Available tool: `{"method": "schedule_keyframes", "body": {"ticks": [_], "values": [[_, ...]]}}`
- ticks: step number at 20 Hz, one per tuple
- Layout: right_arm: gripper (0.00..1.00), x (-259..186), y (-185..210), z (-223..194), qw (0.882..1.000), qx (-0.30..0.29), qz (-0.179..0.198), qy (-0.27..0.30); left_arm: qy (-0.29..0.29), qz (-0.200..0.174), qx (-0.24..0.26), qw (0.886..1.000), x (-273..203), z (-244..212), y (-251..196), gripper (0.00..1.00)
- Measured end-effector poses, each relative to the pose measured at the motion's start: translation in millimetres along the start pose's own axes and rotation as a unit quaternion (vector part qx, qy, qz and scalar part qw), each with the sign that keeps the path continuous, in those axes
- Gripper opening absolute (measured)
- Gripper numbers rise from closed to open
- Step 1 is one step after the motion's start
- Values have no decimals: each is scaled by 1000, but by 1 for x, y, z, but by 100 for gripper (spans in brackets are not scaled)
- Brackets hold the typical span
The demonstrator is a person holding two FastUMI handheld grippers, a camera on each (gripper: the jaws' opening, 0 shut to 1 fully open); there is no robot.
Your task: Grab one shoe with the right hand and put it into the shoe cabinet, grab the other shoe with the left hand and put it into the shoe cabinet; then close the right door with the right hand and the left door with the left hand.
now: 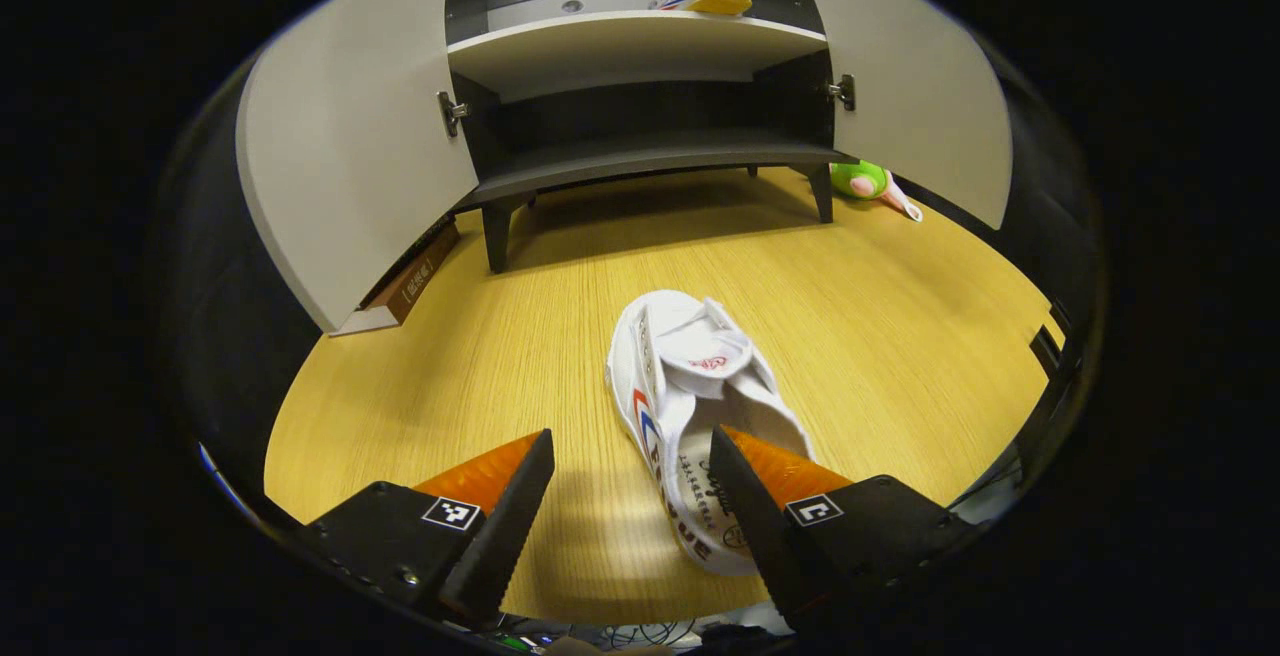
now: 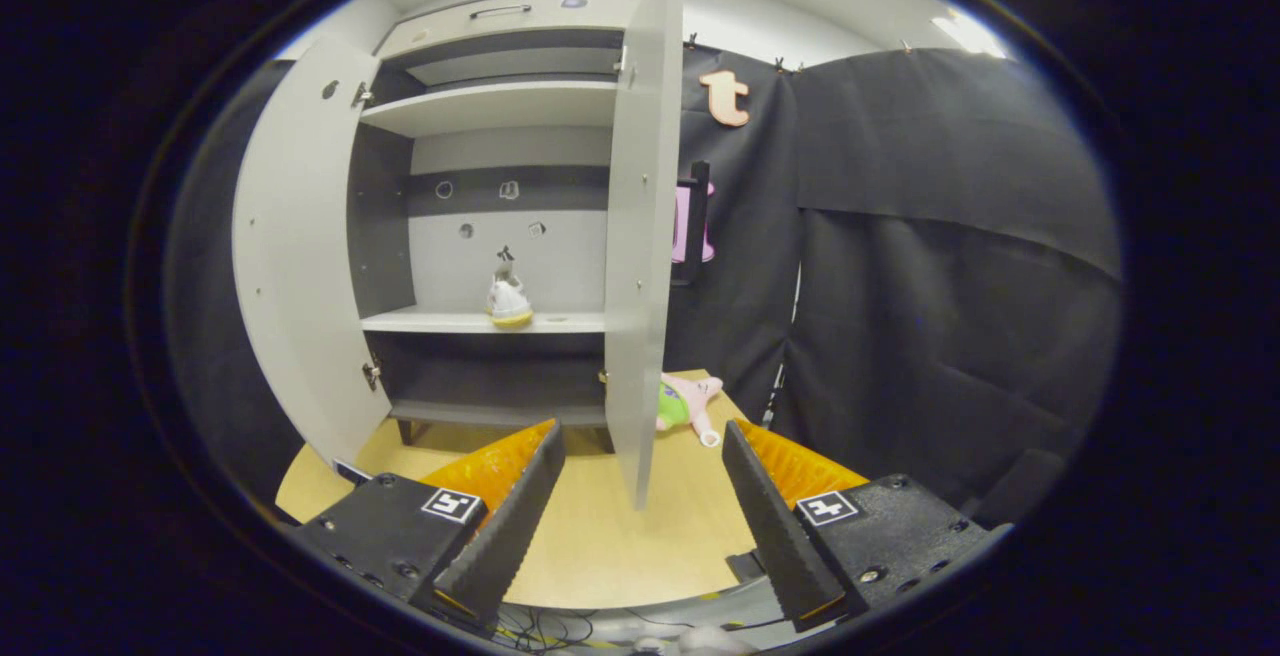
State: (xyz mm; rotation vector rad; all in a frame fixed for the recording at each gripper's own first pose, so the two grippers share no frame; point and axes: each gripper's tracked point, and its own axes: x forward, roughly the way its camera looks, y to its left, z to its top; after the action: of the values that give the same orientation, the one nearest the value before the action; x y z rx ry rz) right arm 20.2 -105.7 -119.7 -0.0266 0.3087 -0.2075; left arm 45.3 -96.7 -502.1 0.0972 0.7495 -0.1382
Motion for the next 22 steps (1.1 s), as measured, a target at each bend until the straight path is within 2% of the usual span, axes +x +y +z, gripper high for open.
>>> {"method": "schedule_keyframes", "body": {"ticks": [1,2,6,9,13,15,17,19,22], "values": [[99,3,0,-2,1000,0,2,6,4,7,1,1000,6,1,3,94],[100,7,0,-1,1000,2,3,6,7,8,0,1000,12,0,3,88],[100,22,3,3,1000,3,6,10,8,14,5,1000,38,12,7,89],[100,28,7,6,1000,0,8,11,4,-6,8,1000,51,20,-2,78],[100,33,6,6,1000,1,8,12,-6,-11,24,1000,54,25,-6,49],[100,35,5,8,1000,3,9,10,2,9,9,1000,51,19,8,41],[100,35,5,8,1000,-1,10,9,3,-3,-6,1000,55,25,9,20],[100,37,10,14,1000,0,18,4,11,2,3,1000,50,27,14,15],[100,36,17,19,999,5,32,-3,4,-3,4,1000,31,42,16,14]]}}
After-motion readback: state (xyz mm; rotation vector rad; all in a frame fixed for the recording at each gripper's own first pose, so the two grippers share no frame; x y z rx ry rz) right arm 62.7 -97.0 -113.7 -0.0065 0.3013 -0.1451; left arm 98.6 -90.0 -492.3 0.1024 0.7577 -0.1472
